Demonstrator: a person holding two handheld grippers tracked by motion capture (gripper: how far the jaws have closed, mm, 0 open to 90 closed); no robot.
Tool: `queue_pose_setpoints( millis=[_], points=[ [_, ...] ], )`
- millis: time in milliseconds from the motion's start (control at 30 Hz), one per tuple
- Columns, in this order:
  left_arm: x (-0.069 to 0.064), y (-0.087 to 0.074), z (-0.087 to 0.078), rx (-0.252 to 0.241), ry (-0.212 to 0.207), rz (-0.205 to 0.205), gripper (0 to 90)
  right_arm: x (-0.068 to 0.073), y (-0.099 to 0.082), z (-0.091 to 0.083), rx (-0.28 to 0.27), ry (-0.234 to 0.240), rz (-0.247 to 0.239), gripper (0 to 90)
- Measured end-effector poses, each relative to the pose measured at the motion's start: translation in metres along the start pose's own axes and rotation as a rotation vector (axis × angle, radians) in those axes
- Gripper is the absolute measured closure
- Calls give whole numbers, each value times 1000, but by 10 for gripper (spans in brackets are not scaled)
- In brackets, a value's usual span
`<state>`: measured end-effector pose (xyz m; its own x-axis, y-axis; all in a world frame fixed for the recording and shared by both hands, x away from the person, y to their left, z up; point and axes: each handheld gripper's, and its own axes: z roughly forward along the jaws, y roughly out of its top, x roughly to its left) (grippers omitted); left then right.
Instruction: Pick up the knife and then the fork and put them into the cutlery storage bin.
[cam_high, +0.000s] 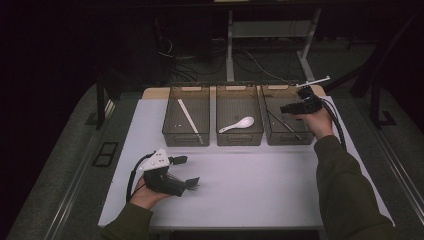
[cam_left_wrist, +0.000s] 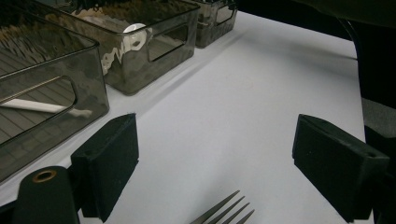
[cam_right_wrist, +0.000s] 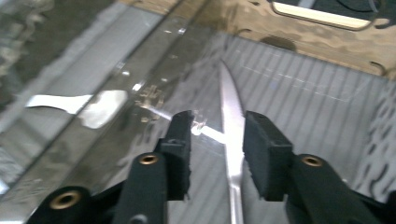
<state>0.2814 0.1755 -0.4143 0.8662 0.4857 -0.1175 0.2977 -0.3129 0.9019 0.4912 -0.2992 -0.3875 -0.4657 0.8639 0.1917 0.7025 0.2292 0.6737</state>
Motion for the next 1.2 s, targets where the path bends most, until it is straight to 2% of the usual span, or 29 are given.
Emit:
queue_pose_setpoints(
  millis=[200, 367, 567, 633, 800, 900, 1000, 1067, 1200],
  points=[
    [0, -1, 0, 16, 5, 7, 133, 8, -6, -21, -62, 64, -3, 439],
    [0, -1, 2, 32, 11, 14, 123, 19, -23, -45, -124, 77, -38, 352],
    [-1, -2, 2, 48, 21, 23, 101, 37, -52, -68, -153, 62, -88, 291],
    [-1, -2, 2, 49, 22, 22, 99, 42, -62, -72, -157, 68, -102, 268],
    [-3, -1, 3, 63, 26, 18, 75, 56, -89, -79, -171, 39, -131, 251],
    [-3, -1, 4, 77, 43, 3, 36, 63, -104, -82, -182, 53, -136, 216],
    [-2, -1, 4, 82, 41, 9, 5, 71, -118, -85, -198, 52, -147, 191],
    [-3, -1, 4, 82, 44, 5, 0, 76, -128, -87, -216, 51, -157, 174],
    [-2, -1, 2, 88, 50, 1, 0, 83, -147, -91, -233, 80, -159, 140]
  ],
)
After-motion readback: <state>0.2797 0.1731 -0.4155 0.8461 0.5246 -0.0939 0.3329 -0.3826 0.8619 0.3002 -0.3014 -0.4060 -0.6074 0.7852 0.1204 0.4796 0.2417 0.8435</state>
